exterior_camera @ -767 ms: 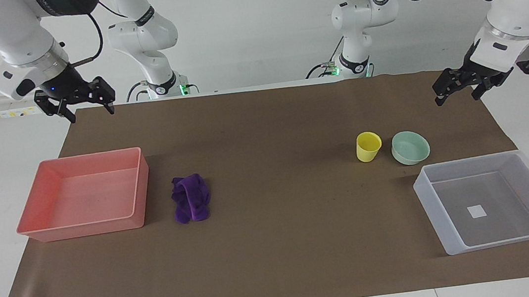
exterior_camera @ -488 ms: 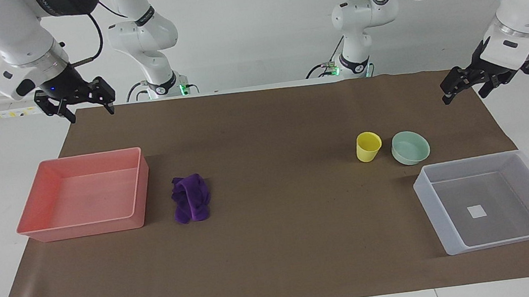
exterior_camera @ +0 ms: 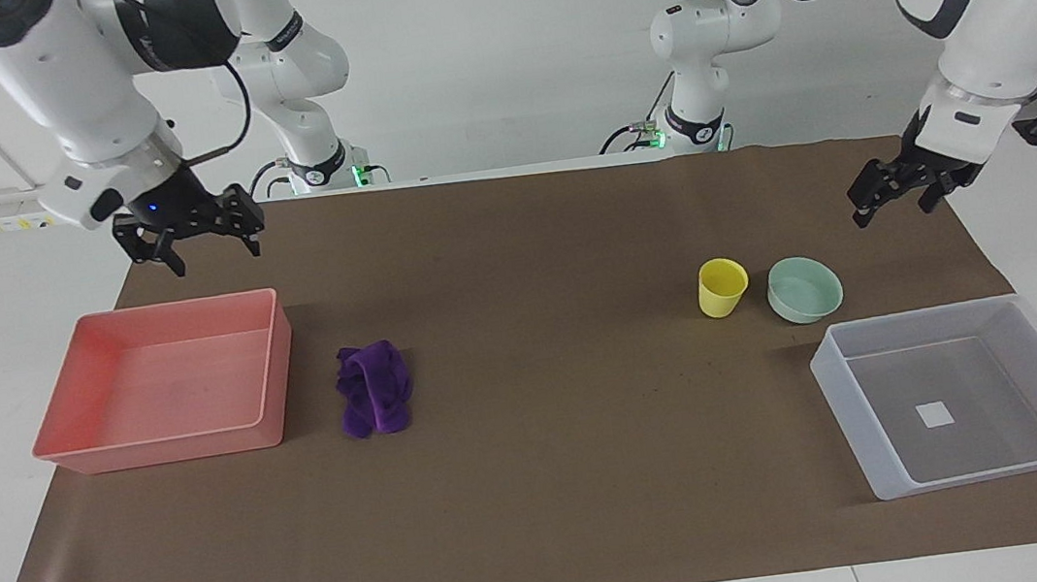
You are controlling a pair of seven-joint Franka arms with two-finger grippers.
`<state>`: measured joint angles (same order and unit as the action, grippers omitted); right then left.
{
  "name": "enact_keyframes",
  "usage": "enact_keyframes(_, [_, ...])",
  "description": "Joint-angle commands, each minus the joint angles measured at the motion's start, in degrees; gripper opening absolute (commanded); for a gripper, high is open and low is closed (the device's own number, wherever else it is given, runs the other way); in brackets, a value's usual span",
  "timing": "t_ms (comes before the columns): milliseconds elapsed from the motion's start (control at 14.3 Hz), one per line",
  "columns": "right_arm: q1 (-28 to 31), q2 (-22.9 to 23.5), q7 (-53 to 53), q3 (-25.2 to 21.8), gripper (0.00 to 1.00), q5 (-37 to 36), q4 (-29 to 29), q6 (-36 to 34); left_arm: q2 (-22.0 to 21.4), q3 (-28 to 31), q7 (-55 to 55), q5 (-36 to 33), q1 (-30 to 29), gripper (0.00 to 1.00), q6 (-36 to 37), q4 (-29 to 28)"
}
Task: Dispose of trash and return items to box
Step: 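Reach the left gripper to the green bowl while the right gripper grasps the cloth, then lift the bowl into the white bin while the right gripper drops the cloth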
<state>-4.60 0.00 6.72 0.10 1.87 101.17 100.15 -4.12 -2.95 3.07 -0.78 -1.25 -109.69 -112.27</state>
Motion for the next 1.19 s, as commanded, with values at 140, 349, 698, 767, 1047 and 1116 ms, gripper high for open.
enact_keyframes(140, [-5.41, 10.88, -4.16, 0.07, 1.00, 2.08, 3.04, 15.30, -3.18, -0.04, 0.27, -0.19, -3.94, 1.00, -17.99, -22.54])
enact_keyframes(349, [-5.77, 12.12, -4.43, 0.07, 1.00, 2.08, 11.57, 25.60, -0.20, -0.13, 0.53, -0.19, -3.85, 1.00, -28.53, -26.86])
enact_keyframes(698, [-8.06, 15.20, -6.10, 0.07, 0.52, 2.08, 12.82, 28.17, 0.96, -0.04, 3.52, -0.19, -3.06, 0.00, -30.50, -28.53])
enact_keyframes(767, [-8.06, 15.20, -6.27, 0.07, 0.20, 2.08, 12.74, 27.39, 0.96, -0.04, 3.52, -0.19, -3.06, 0.00, -30.50, -28.44])
enact_keyframes(1047, [-8.15, 15.11, -9.79, 0.07, 0.00, 2.08, 12.30, 25.01, -3.49, -0.13, 3.78, -0.19, -2.97, 0.00, -21.76, -24.86])
enact_keyframes(1116, [-8.06, 15.03, -9.79, 0.07, 0.00, 2.08, 12.03, 24.74, -6.13, -0.13, 3.61, -0.19, -3.23, 0.00, -13.44, -20.58])
